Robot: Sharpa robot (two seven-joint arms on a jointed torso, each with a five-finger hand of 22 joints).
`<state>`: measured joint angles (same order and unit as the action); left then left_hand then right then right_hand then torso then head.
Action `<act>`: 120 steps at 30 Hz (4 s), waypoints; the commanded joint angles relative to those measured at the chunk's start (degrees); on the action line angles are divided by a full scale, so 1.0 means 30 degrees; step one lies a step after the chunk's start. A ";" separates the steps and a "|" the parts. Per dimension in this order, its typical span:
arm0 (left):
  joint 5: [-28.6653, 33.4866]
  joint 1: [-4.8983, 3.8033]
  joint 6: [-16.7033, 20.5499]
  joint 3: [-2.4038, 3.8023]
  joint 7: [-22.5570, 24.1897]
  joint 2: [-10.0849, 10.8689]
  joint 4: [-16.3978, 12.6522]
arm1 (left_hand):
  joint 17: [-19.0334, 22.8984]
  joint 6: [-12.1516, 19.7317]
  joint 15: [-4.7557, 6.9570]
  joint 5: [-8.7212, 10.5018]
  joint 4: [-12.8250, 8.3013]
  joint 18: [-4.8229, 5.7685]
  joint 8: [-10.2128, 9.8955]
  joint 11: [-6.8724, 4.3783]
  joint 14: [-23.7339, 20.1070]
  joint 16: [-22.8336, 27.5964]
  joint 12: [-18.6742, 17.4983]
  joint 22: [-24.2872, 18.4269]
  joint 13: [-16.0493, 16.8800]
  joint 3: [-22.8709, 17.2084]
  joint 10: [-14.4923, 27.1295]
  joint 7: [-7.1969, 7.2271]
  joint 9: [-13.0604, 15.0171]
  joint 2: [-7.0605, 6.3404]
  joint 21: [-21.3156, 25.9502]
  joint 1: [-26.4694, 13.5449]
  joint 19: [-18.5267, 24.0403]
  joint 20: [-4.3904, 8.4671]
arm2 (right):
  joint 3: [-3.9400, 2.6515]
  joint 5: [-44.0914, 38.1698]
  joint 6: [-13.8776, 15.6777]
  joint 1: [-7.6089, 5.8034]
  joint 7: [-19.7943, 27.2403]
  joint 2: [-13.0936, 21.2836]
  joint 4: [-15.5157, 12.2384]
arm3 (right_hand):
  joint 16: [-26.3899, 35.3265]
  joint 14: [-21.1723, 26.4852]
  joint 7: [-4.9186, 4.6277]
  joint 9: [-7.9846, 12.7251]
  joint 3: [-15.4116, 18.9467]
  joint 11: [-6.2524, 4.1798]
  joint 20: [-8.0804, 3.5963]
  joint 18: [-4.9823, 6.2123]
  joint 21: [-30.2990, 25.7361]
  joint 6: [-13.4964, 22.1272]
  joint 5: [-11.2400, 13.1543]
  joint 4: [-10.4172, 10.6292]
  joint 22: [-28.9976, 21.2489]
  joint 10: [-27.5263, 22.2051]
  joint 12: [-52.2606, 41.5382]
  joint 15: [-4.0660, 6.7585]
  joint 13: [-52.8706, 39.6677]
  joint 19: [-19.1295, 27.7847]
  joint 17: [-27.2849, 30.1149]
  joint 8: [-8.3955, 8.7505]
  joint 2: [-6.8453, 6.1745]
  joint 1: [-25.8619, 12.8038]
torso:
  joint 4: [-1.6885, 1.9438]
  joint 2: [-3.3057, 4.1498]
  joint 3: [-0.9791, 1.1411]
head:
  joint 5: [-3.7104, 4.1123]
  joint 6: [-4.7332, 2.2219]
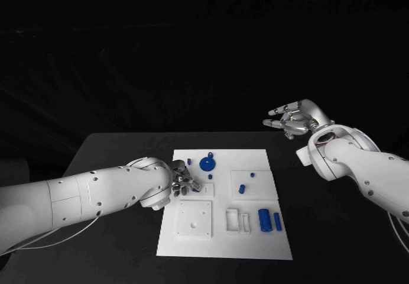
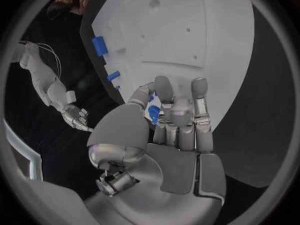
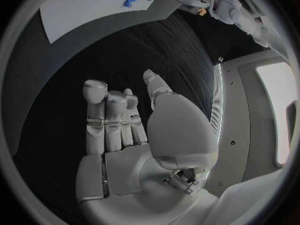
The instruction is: Assemble the parts on the task board
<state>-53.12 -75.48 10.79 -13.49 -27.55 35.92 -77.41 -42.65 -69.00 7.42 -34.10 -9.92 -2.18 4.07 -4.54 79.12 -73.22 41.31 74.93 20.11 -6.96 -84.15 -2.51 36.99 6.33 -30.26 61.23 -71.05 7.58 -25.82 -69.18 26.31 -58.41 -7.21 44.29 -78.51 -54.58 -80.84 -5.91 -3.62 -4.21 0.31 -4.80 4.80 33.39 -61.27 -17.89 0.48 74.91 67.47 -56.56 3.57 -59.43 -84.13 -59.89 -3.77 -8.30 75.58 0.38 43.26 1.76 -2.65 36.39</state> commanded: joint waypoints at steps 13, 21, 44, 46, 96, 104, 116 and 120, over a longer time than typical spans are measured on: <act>0.0023 0.0183 -0.1232 -0.0133 -0.0123 -0.0193 0.0083 | -0.0286 -0.3683 -0.0081 0.0165 0.0195 0.0104 0.2319 -0.0181 0.0110 -0.0326 0.0250 0.0362 0.0139 -0.0088 -0.0866 0.2046 0.4737 0.0726 -0.0115 -0.0368 -0.0003 -0.0192 | -0.0009 0.0014 -0.0311 0.0023 0.0068 -0.0156 0.0148 | -0.0008 0.0115 0.0002 0.0016 -0.0198 -0.0021 0.0094 0.0332 -0.0069 -0.0055 -0.0430 -0.0061 0.1292 -0.0160 0.0026 -0.0019 0.0025 -0.0201 0.0014 0.0074 0.0183 -0.0026 | -0.0004 0.0005 0.0006 | -0.0038 0.0031; 0.0029 0.0184 -0.1221 -0.0131 -0.0130 -0.0365 0.0222 | -0.0298 -0.3596 -0.0067 0.0224 0.0063 0.0089 0.2480 -0.0196 0.0093 -0.0362 0.0303 0.0360 0.0166 -0.0154 -0.0865 0.2056 0.4756 0.0741 -0.0161 -0.0361 0.0012 -0.0198 | -0.0009 0.0014 -0.0330 0.0029 0.0071 -0.0223 0.0200 | -0.0010 0.0121 0.0000 0.0017 -0.0289 -0.0020 0.0093 0.0334 -0.0106 -0.0058 -0.0473 -0.0127 0.1284 -0.0172 0.0029 -0.0020 0.0029 -0.0194 0.0014 0.0075 0.0182 -0.0043 | -0.0001 0.0012 0.0017 | -0.0020 0.0025; 0.0028 0.0164 -0.1913 -0.0070 -0.0228 -0.0888 0.1137 | -0.0029 -0.3293 -0.0058 0.1605 0.0131 0.0084 0.2617 -0.0239 -0.0001 -0.0253 0.0173 0.0345 0.0000 0.0365 -0.0867 0.2035 0.4711 0.0855 -0.0123 0.0406 0.0066 -0.0198 | -0.0007 0.0014 -0.0498 0.0120 0.0058 -0.0380 0.0391 | -0.0001 0.0125 0.0002 0.0017 -0.0354 -0.0024 0.0091 0.0331 -0.0091 -0.0060 -0.0567 -0.0179 0.1288 -0.0157 0.0003 -0.0016 0.0012 -0.0197 0.0023 0.0075 0.0184 -0.0083 | -0.0024 0.0017 0.0007 | 0.0096 -0.0017; 0.0038 0.0158 -0.2046 -0.0061 -0.0240 -0.0929 0.1208 | -0.0004 -0.3271 -0.0058 0.1625 0.0107 0.0083 0.2610 -0.0240 -0.0012 -0.0241 0.0162 0.0343 -0.0011 0.0379 -0.0863 0.2032 0.4706 0.0832 -0.0114 0.0454 0.0070 -0.0202 | -0.0007 0.0014 -0.0518 0.0131 0.0055 -0.0395 0.0403 | -0.0005 0.0130 -0.0007 0.0018 -0.0399 -0.0019 0.0093 0.0332 -0.0120 -0.0050 -0.0581 -0.0230 0.1282 -0.0188 0.0023 -0.0019 0.0029 -0.0184 0.0019 0.0076 0.0189 -0.0109 | -0.0018 0.0011 0.0012 | 0.0109 -0.0009; 0.1072 -0.0020 -0.2115 0.0368 0.0376 -0.1097 0.2476 | 0.1279 -0.3249 -0.0001 0.7335 0.5658 0.0375 0.2192 -0.0265 -0.0329 0.0726 -0.0570 0.0338 -0.0603 0.2199 -0.0878 0.2020 0.4321 -0.3236 0.0860 0.0469 -0.0166 -0.0004 | -0.0004 0.0064 -0.0636 0.0395 0.0059 -0.0554 0.0642 | 0.0048 0.0163 -0.0021 0.0018 -0.0313 -0.0004 0.0105 0.0341 -0.0205 0.0024 -0.0601 -0.0168 0.1265 -0.0252 0.0064 -0.0033 0.0078 -0.0170 0.0064 0.0078 0.0226 -0.0253 | 0.0035 0.0001 -0.0023 | 0.0296 -0.0134; 0.1463 -0.0023 -0.2194 0.0714 0.0531 -0.0997 0.2380 | 0.1279 -0.3328 -0.0010 0.8319 0.6777 0.0381 0.2186 -0.0256 -0.0337 0.0738 -0.0579 0.0340 -0.0615 0.1544 -0.0877 0.2000 0.4348 -0.4099 0.0903 0.0499 -0.0167 -0.0005 | -0.0004 0.0081 -0.0636 0.0422 0.0063 -0.0559 0.0682 | 0.0029 0.0153 -0.0020 0.0018 -0.0273 -0.0005 0.0107 0.0345 -0.0217 0.0030 -0.0624 -0.0123 0.1264 -0.0234 0.0041 -0.0033 0.0065 -0.0177 0.0052 0.0077 0.0237 -0.0264 | 0.0020 -0.0019 -0.0002 | 0.0270 -0.0135; 0.1615 -0.0025 -0.2409 0.0800 0.0558 -0.0941 0.2360 | 0.1346 -0.3299 -0.0009 0.8606 0.6637 0.0375 0.2159 -0.0245 -0.0379 0.0799 -0.0630 0.0342 -0.0647 0.1554 -0.0878 0.1978 0.4377 -0.4109 0.0939 0.0880 -0.0158 -0.0019 | -0.0004 0.0108 -0.0665 0.0480 0.0051 -0.0550 0.0714 | 0.0029 0.0153 -0.0020 0.0018 -0.0273 -0.0005 0.0107 0.0345 -0.0217 0.0030 -0.0624 -0.0123 0.1264 -0.0234 0.0041 -0.0033 0.0065 -0.0177 0.0052 0.0077 0.0237 -0.0264 | 0.0039 -0.0006 0.0002 | 0.0266 -0.0119; 0.1624 -0.0025 -0.2410 0.0803 0.0580 -0.0917 0.2365 | 0.1422 -0.3266 -0.0012 0.8671 0.6579 0.0369 0.2128 -0.0236 -0.0412 0.0848 -0.0675 0.0337 -0.0665 0.1577 -0.0875 0.1961 0.4356 -0.4111 0.0959 0.0909 -0.0143 -0.0024 | -0.0004 0.0107 -0.0667 0.0501 0.0051 -0.0545 0.0719 | 0.0029 0.0153 -0.0020 0.0018 -0.0273 -0.0005 0.0107 0.0345 -0.0217 0.0030 -0.0624 -0.0123 0.1264 -0.0234 0.0041 -0.0033 0.0065 -0.0177 0.0052 0.0077 0.0237 -0.0264 | 0.0039 -0.0007 -0.0004 | 0.0262 -0.0127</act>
<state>-48.87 -75.53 3.91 -11.14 -26.39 33.18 -70.17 -38.37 -78.60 7.46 -8.34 10.20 -2.19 10.42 -5.12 78.30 -70.95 39.48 74.91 18.16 -2.31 -84.01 3.60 50.08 -5.95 -27.62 63.56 -71.05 7.58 -25.81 -69.01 24.98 -56.97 -7.31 42.68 -76.33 -54.58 -80.84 -5.82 -3.62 -5.16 0.32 -4.80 4.80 32.94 -61.35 -19.52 -0.16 74.92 67.07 -56.56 3.57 -59.25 -84.13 -59.75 -3.77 -7.84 75.12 0.47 43.24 1.75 -1.86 36.03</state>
